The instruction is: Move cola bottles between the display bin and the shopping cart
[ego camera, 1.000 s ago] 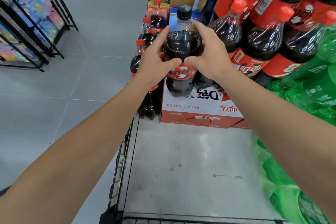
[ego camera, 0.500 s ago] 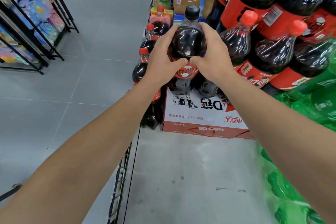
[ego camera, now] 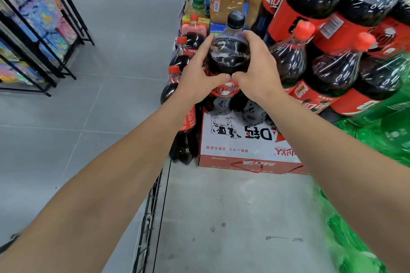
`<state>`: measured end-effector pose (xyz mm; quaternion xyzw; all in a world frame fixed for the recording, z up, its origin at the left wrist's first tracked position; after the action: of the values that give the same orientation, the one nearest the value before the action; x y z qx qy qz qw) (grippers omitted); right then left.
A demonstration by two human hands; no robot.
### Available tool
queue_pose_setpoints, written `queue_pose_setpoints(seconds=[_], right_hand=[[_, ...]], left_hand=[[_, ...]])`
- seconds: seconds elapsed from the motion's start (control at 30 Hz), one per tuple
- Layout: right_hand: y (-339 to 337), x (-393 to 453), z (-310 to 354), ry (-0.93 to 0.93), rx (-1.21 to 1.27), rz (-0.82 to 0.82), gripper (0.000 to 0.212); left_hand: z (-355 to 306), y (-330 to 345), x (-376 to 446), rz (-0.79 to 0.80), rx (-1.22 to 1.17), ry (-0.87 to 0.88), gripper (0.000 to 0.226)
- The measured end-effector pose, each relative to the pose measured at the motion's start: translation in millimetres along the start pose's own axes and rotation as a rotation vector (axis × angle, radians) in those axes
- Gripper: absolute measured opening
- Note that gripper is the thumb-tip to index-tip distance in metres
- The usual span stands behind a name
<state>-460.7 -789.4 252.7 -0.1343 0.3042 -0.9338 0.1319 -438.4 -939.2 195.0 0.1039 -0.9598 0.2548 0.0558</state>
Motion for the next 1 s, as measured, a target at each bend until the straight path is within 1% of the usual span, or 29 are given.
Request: queue_pose_setpoints(seconds=[0.17, 0.4, 0.53, 0.63, 0.77, 0.9, 1.0], right_hand=[[-1, 4, 1, -0.002, 0.001, -0.02, 0.089], [-1, 1, 4, 0.018, -0.1, 0.012, 0.088], [-2, -2, 8, 0.049, -0.181, -0.015, 0.088], [-4, -4, 8, 0.052, -0.189, -0.024, 0.087], [-6, -5, 8, 0.054, -0.197, -0.042, 0.085], [-7, -8, 7, 0.029, -0.192, -0.044, 0.08], [-7, -15, 3, 0.0, -0.163, -0.038, 0.082]], left_hand=[[-3, -1, 4, 0.0, 0.03, -0.005, 0.103], [-4, -1, 5, 0.021, 0.089, -0.012, 0.1], [-8, 1, 4, 0.018, 0.129, -0.006, 0.098], [-12, 2, -2, -0.03, 0.137, -0.008, 0.096], [-19, 3, -5, -0.048, 0.15, -0.001, 0.093], [-22, 3, -7, -0.037, 0.17, -0.006, 0.091], [-22, 4, -11, -0.008, 0.167, -0.006, 0.09]])
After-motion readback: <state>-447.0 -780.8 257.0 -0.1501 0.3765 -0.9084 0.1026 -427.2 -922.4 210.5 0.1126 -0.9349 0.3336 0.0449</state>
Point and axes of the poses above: each hand's wrist, its own x-axis towards the middle knuckle, its own y-axis out of the palm, z = x × y, the point moved 4 cm from there along x, towards the middle knuckle, and after that the axes turned 13 degrees about x, right-handed, at the moved point
